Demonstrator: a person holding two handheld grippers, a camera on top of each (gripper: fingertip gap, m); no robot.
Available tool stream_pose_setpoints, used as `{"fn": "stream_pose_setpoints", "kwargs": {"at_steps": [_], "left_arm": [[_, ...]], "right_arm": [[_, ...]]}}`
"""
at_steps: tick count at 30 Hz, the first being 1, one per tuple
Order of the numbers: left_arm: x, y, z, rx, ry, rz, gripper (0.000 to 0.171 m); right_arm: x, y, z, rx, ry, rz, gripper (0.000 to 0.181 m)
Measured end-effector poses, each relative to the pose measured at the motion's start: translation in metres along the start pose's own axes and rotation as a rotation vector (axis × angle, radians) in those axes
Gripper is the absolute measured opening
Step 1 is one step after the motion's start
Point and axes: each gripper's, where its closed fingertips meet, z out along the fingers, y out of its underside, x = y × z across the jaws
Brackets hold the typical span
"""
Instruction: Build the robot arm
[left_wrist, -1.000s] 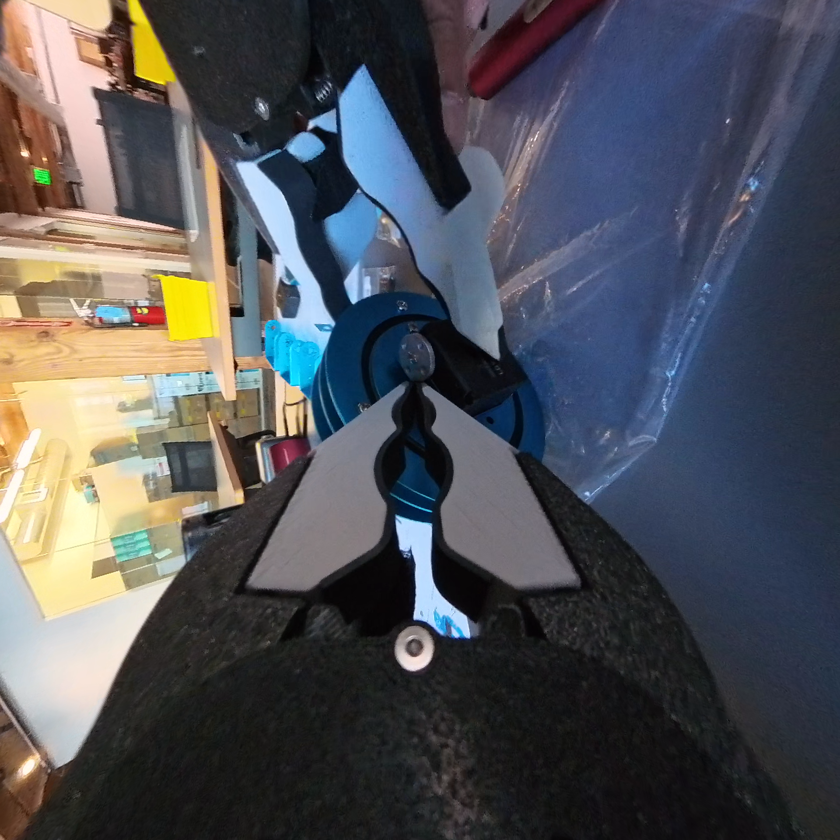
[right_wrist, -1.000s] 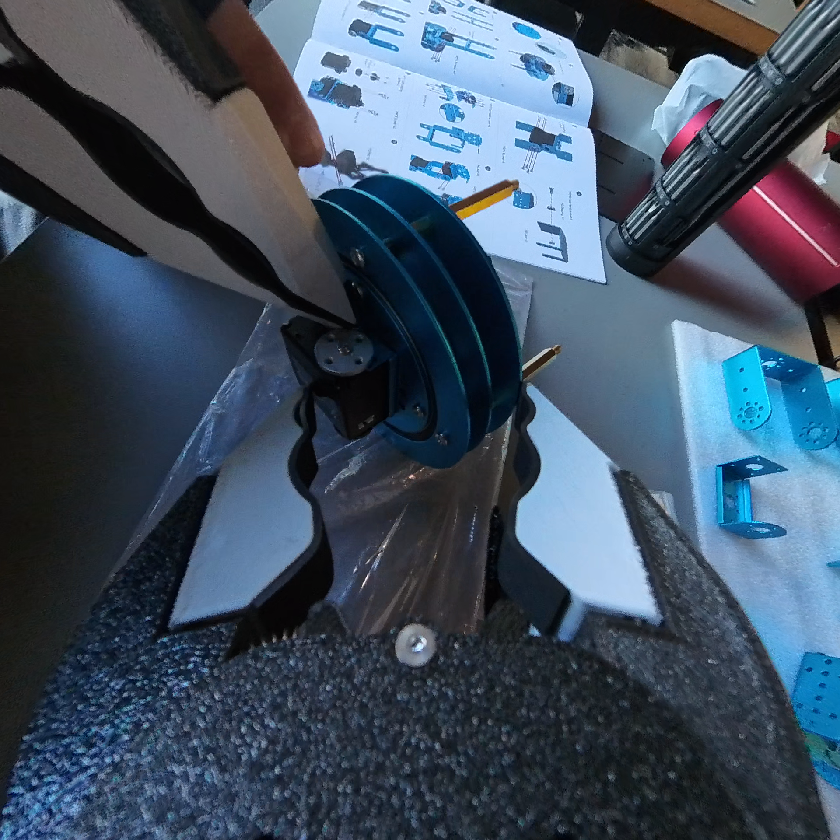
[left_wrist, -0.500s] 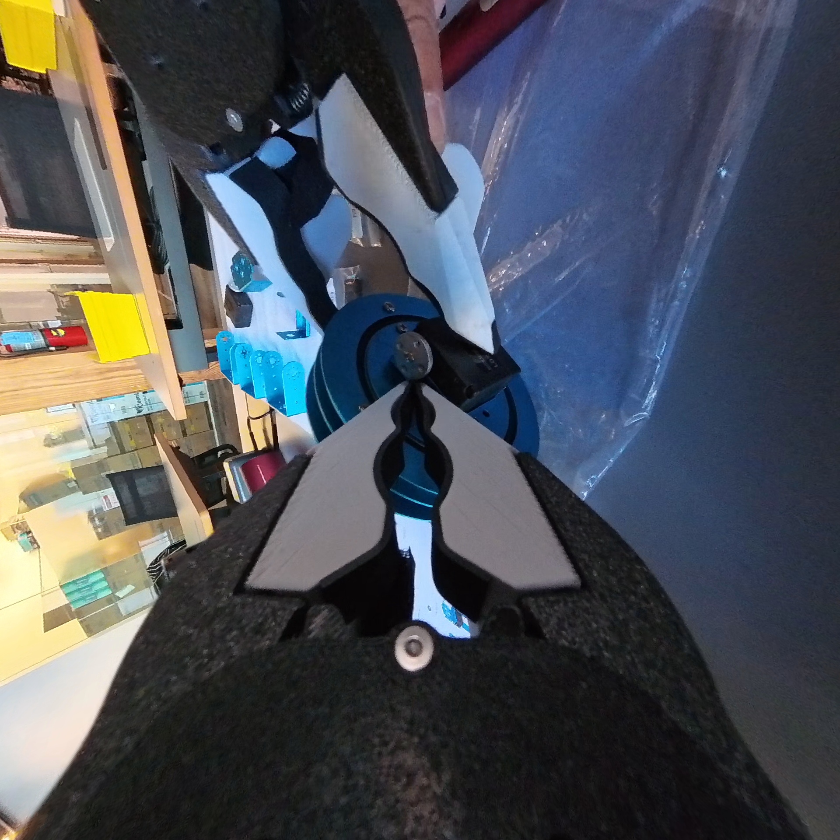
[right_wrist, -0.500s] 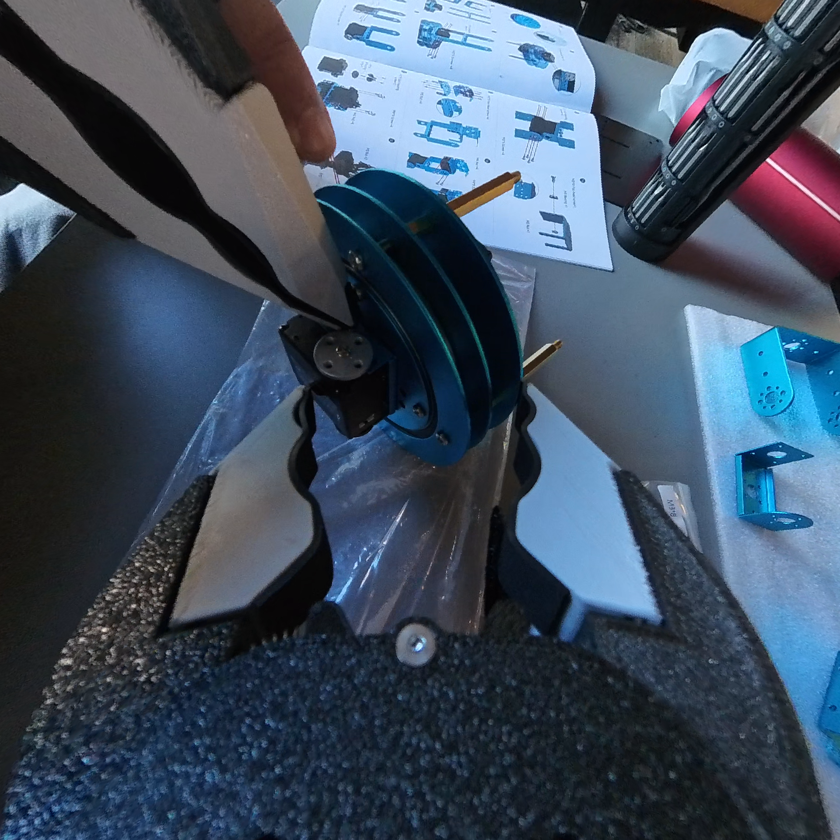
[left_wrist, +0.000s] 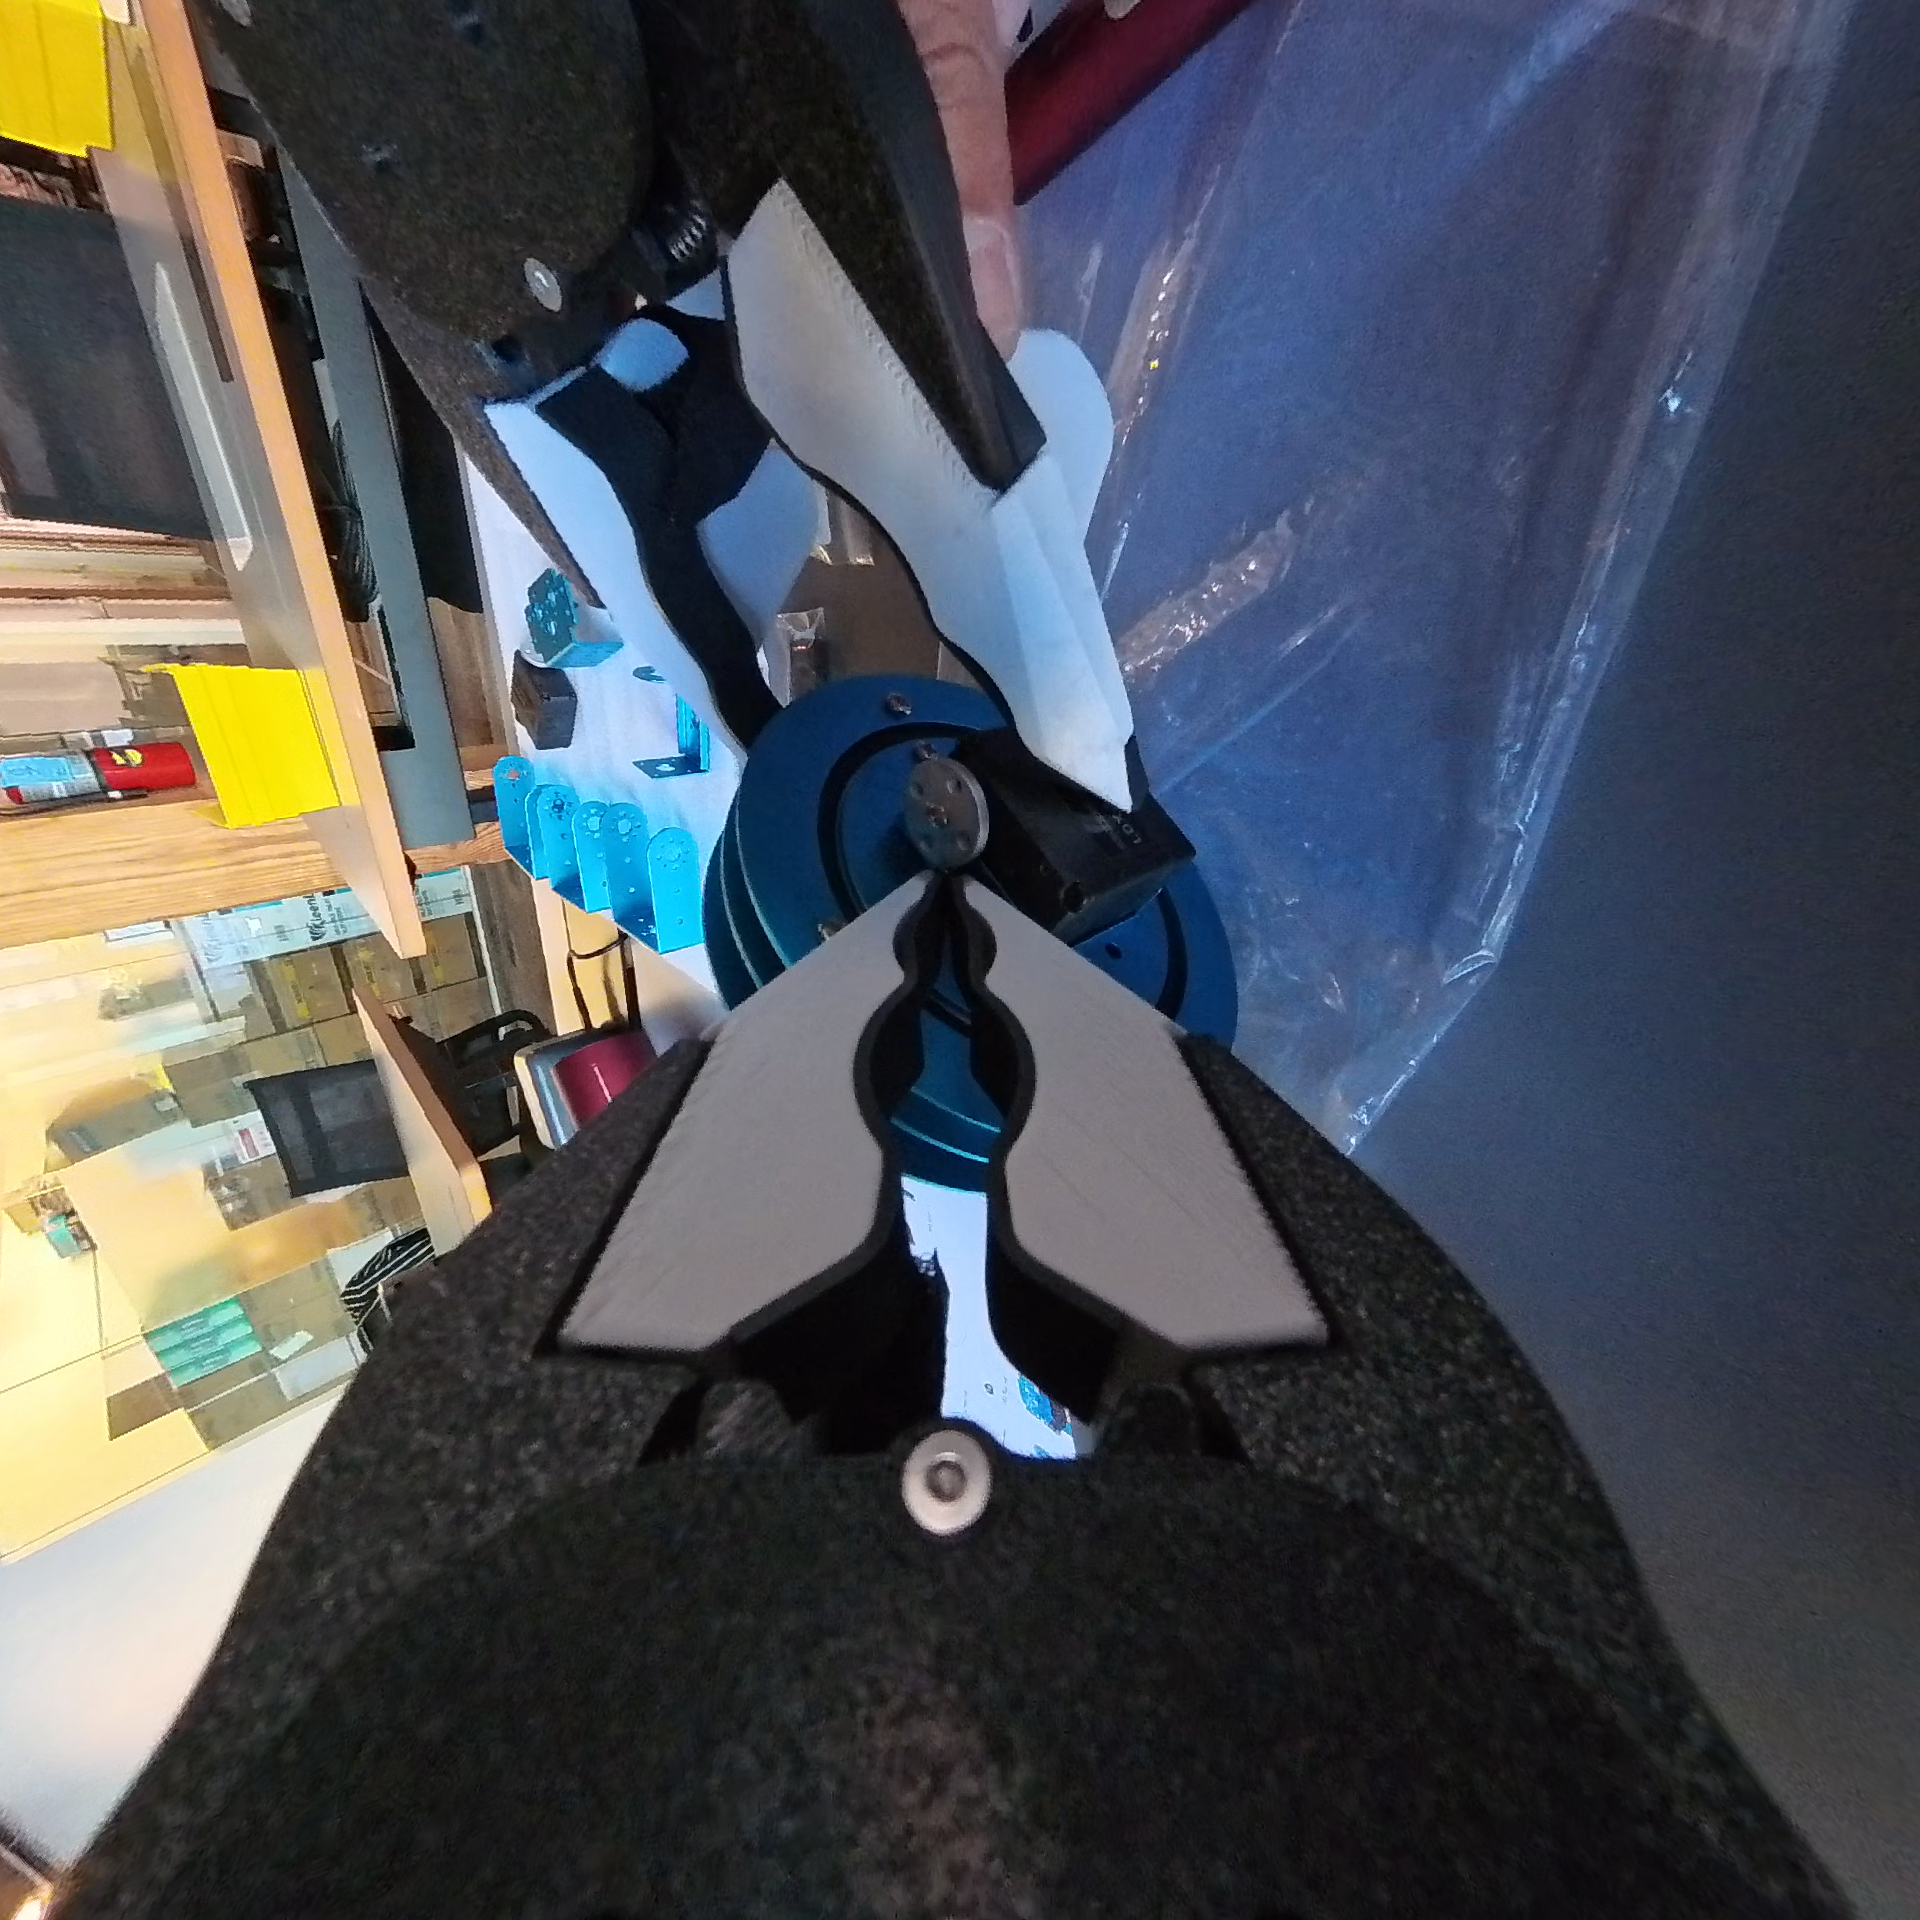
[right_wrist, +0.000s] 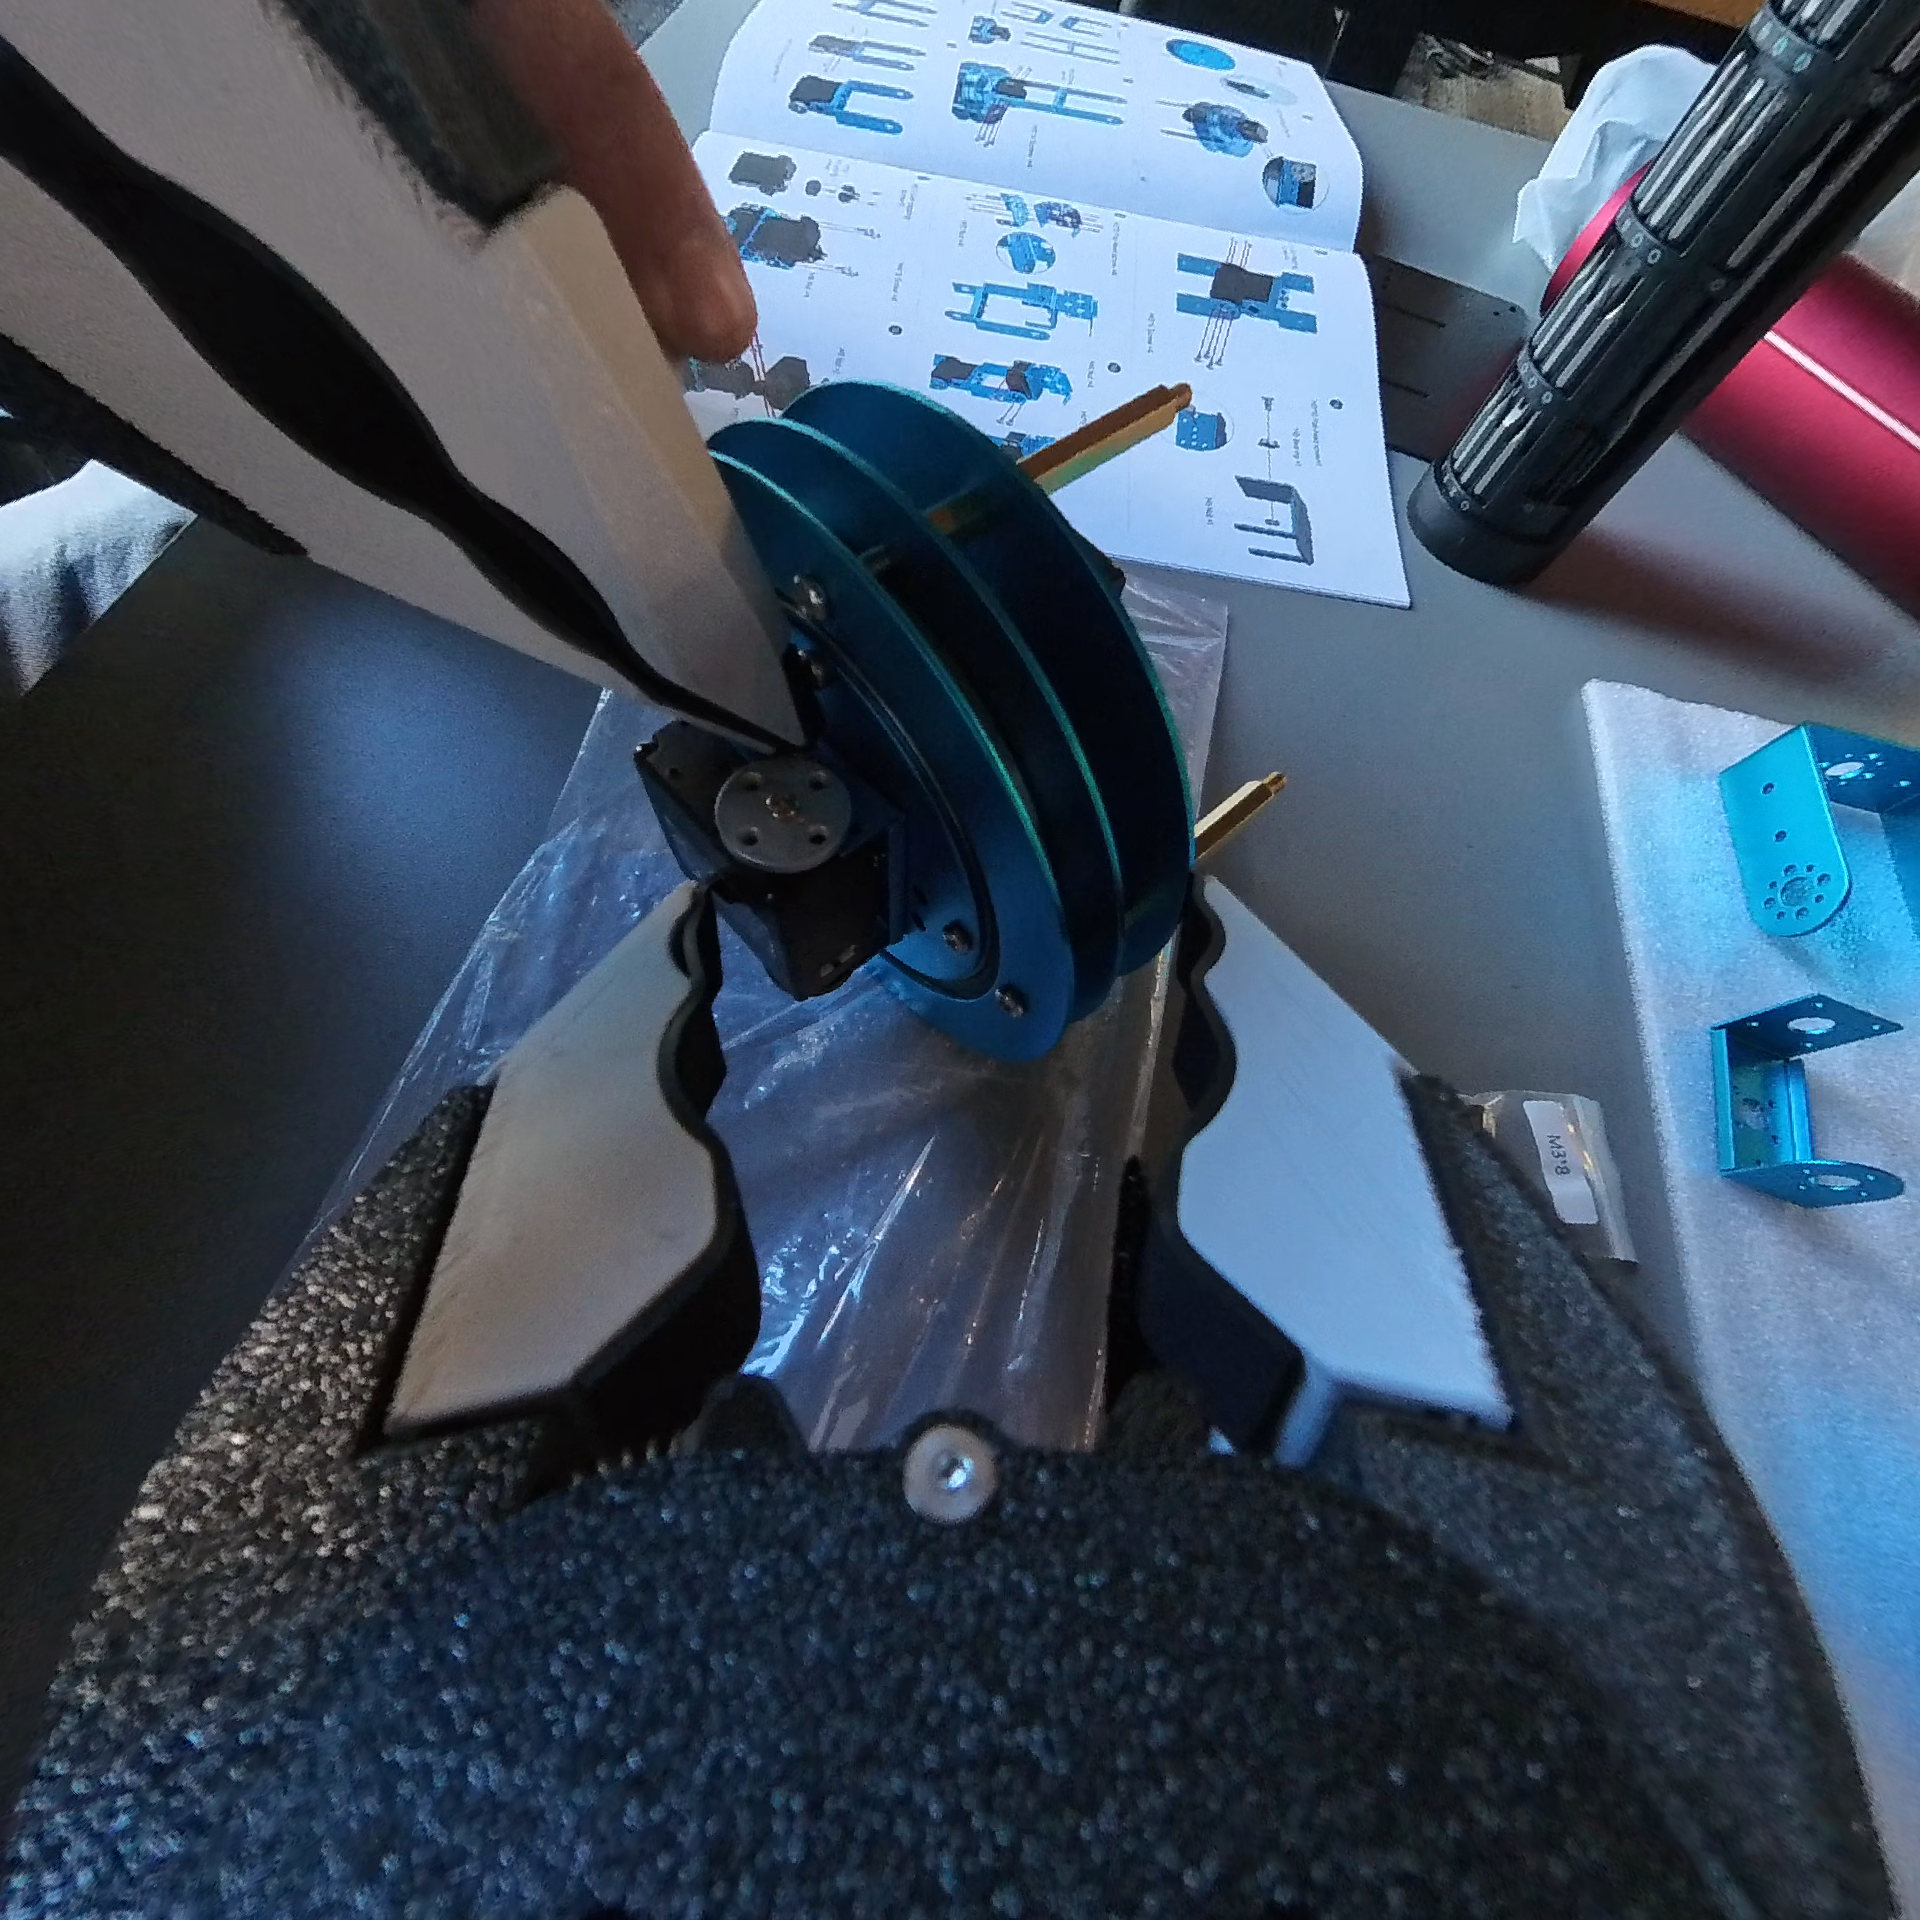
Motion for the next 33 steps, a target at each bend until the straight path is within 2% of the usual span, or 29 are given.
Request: {"fn": "stream_pose_setpoints", "kwargs": {"at_steps": [33], "left_arm": [[-0.0002, -0.0007, 0.0006, -0.006, 0.022, 0.008, 0.001]], "right_arm": [[0.0001, 0.0015, 0.0, -0.004, -0.009, 0.012, 0.088]]}}
